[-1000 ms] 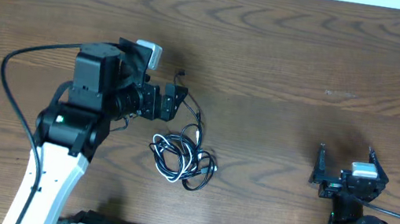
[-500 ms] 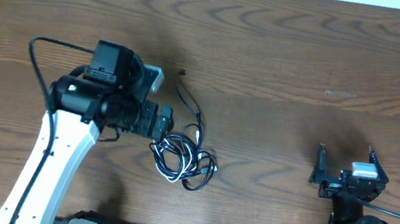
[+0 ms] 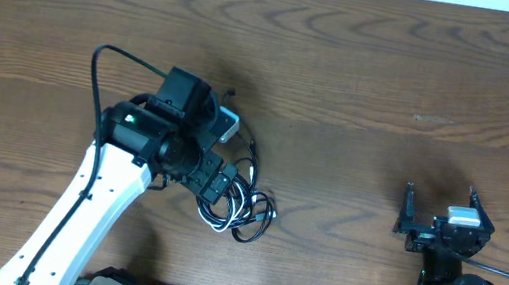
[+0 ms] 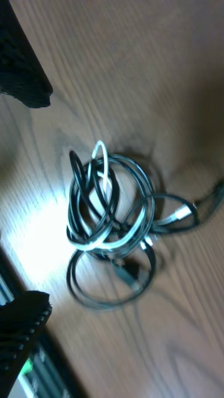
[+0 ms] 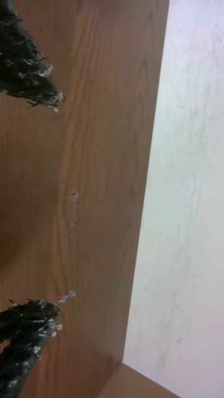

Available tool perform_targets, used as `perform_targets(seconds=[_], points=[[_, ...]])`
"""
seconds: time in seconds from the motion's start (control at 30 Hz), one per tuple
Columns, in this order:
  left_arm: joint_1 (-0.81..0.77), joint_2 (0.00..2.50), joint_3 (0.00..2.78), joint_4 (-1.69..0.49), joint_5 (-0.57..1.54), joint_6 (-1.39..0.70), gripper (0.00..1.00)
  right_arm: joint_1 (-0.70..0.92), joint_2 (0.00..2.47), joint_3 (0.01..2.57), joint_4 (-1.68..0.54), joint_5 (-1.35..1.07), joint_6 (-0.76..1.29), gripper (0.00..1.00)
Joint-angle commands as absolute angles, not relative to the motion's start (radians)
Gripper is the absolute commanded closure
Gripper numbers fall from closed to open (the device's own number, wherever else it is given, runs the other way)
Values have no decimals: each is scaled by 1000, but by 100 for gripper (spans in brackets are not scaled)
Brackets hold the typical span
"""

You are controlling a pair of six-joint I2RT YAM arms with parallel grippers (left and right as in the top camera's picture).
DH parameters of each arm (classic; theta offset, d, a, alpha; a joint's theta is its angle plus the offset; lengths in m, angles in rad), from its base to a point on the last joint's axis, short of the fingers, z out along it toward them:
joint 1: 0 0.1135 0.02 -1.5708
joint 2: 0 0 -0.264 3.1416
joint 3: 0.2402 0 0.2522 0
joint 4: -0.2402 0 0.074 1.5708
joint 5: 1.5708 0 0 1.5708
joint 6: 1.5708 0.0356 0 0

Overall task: Untangle cables
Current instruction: 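Lower the left gripper onto the tangled cables and close on them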

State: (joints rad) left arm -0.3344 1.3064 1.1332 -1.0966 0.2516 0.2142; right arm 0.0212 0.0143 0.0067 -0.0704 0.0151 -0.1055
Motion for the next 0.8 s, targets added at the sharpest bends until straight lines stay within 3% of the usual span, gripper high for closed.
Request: perform_targets(seconds=[0.0,0.27,0.77], points=[[-336,1308,1084,-1087,189,213,1,26,7,5,-73,20,-91,1],[-336,1321,1026,-1077,112,213,1,26,7,6,-73,20,-91,1],[-336,1472,918,-831,115,171,1,26,7,6,-73,20,-91,1]])
